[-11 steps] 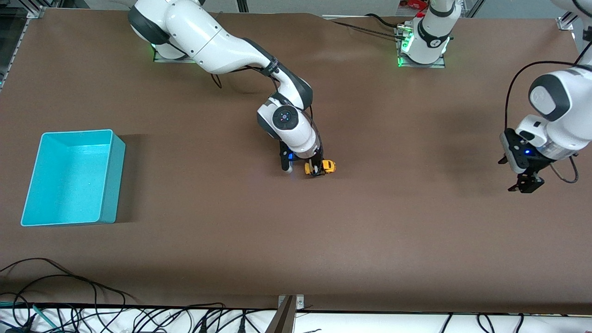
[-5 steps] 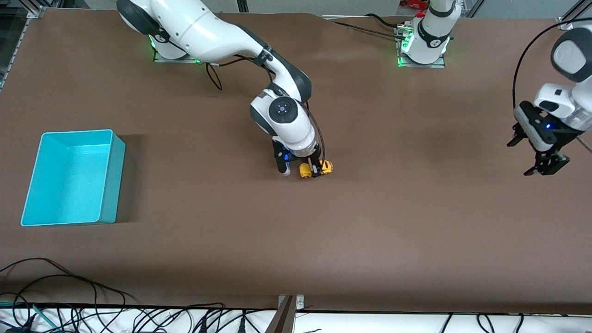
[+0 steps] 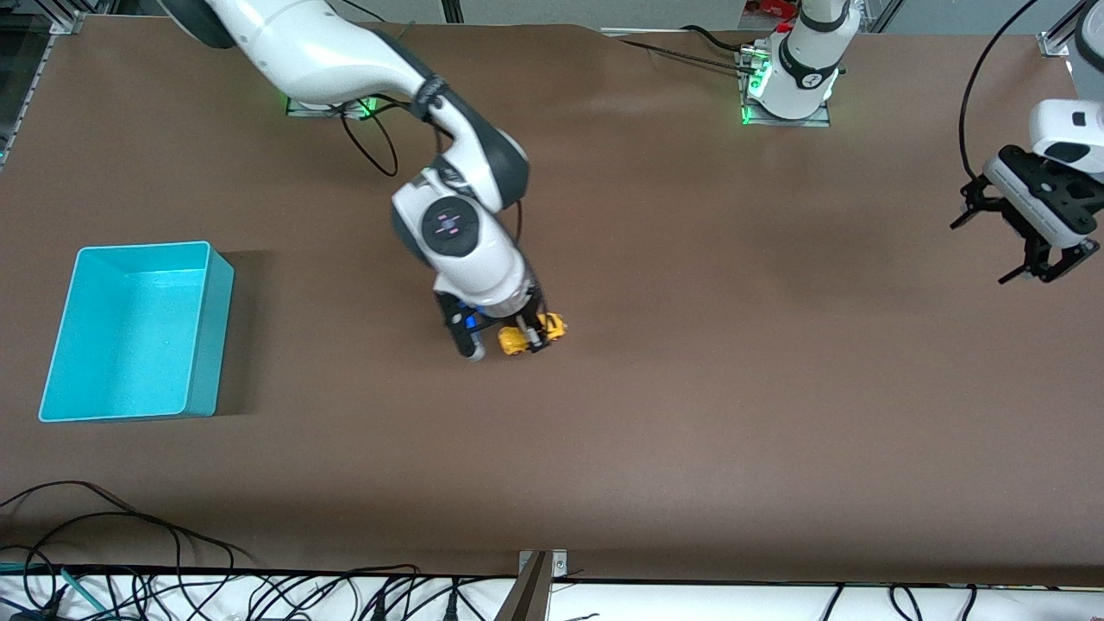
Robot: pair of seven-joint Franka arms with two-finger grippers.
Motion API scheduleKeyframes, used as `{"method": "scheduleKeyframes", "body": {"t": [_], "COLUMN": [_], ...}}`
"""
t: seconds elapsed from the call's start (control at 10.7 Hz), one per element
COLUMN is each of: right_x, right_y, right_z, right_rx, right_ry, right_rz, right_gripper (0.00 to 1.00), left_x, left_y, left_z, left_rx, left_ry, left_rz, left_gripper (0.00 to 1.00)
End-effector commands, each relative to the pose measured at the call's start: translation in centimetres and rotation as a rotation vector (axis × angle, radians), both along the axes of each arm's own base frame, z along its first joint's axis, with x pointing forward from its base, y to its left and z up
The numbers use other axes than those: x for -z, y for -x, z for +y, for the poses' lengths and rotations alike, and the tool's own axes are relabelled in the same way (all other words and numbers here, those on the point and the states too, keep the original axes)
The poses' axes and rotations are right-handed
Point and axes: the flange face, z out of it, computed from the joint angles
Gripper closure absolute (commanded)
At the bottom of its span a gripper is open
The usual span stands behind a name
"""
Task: Wind up and store yellow beetle car
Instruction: 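Lift the car with the right gripper while the left gripper returns to rest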
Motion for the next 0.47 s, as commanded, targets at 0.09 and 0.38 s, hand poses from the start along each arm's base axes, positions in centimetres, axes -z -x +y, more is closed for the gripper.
{"method": "scheduleKeyframes", "body": {"t": [0.09,0.38], "right_x": [-5.9,-7.8], "right_y": [-4.6,-7.3], "right_z": [-9.9,-21.3], "right_rx": [-0.087,-0.15], "right_ry": [-0.038,0.016], "right_rz": [-0.04,0.011], "right_gripper": [0.82,0.82], "left_x": [-6.1,-7.9], "left_y": [1.5,2.9], "left_z": [-5.2,-8.5], "left_rx": [-0.411,-0.781], "left_ry": [-0.051,-0.05], "left_rz": [0.126,0.207], "left_gripper": [0.0,0.0]}}
